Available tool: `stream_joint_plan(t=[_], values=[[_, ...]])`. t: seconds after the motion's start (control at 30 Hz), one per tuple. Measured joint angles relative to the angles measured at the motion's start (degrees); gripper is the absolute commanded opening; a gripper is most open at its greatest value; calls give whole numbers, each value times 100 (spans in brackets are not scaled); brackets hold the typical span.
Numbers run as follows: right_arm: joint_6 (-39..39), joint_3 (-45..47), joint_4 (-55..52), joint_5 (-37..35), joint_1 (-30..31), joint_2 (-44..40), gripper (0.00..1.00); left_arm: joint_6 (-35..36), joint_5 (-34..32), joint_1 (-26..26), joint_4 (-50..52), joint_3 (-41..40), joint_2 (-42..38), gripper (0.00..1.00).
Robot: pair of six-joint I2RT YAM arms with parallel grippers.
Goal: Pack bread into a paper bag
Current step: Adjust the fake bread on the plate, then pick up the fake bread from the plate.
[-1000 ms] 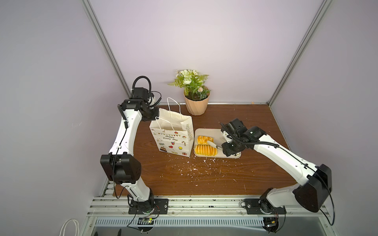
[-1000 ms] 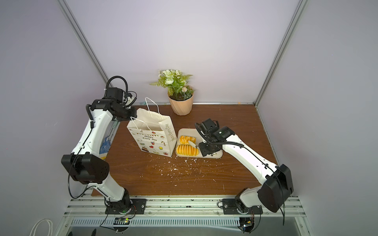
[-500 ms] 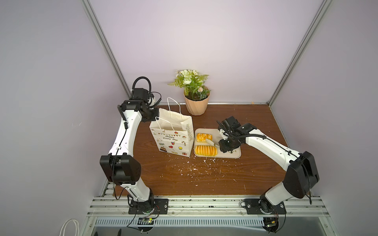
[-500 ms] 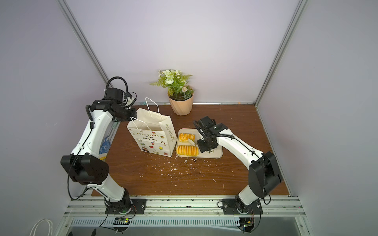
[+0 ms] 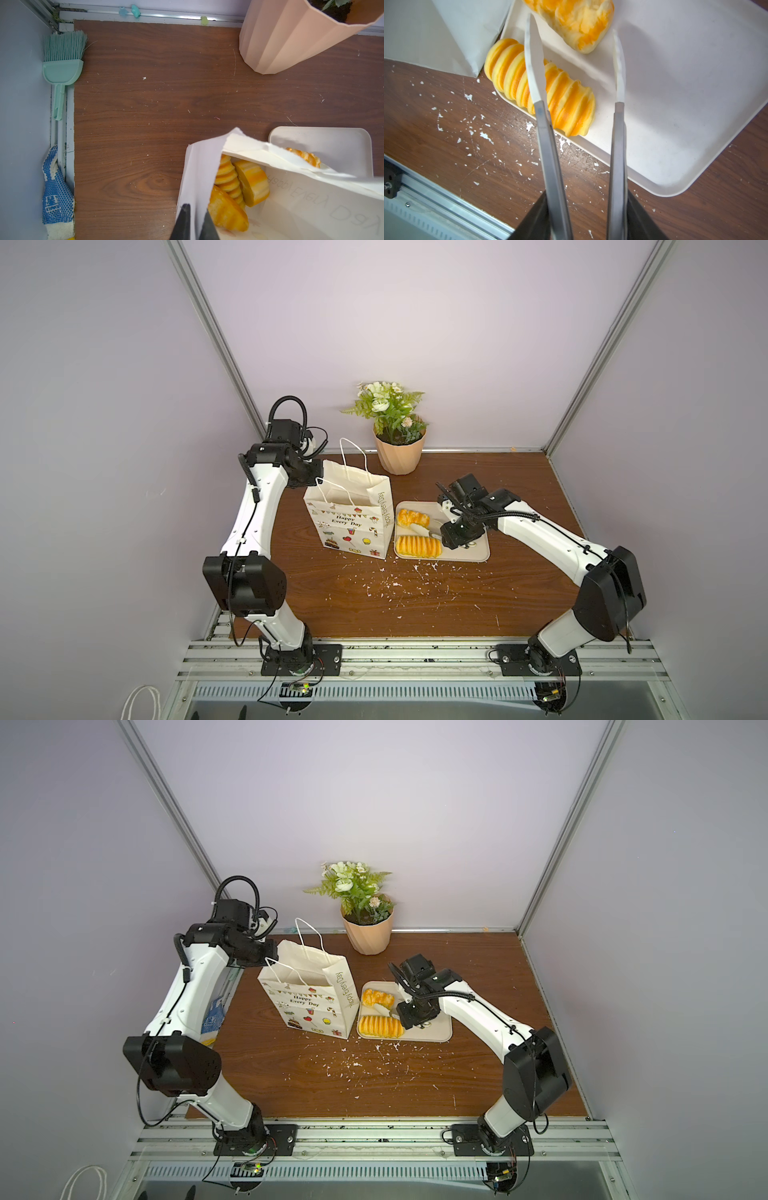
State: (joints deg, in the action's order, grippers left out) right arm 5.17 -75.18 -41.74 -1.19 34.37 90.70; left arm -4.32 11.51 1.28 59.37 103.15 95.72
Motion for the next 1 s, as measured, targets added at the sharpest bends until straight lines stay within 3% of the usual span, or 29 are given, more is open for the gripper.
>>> stream_joint_plan(t=[0.63,0.8,0.93,1.0], values=[[-448,-264,234,-149,-188,492,51,0,-7,0,0,-116,-160,14],[-496,-492,306,-151,-190,737,37,0,-7,0,0,-118,-160,15],[-518,-529,321,-151,-190,826,16,0,-4,0,0,-140,-160,15],[-522,-531,321,-149,-190,828,13,0,-4,0,0,-146,-160,15]])
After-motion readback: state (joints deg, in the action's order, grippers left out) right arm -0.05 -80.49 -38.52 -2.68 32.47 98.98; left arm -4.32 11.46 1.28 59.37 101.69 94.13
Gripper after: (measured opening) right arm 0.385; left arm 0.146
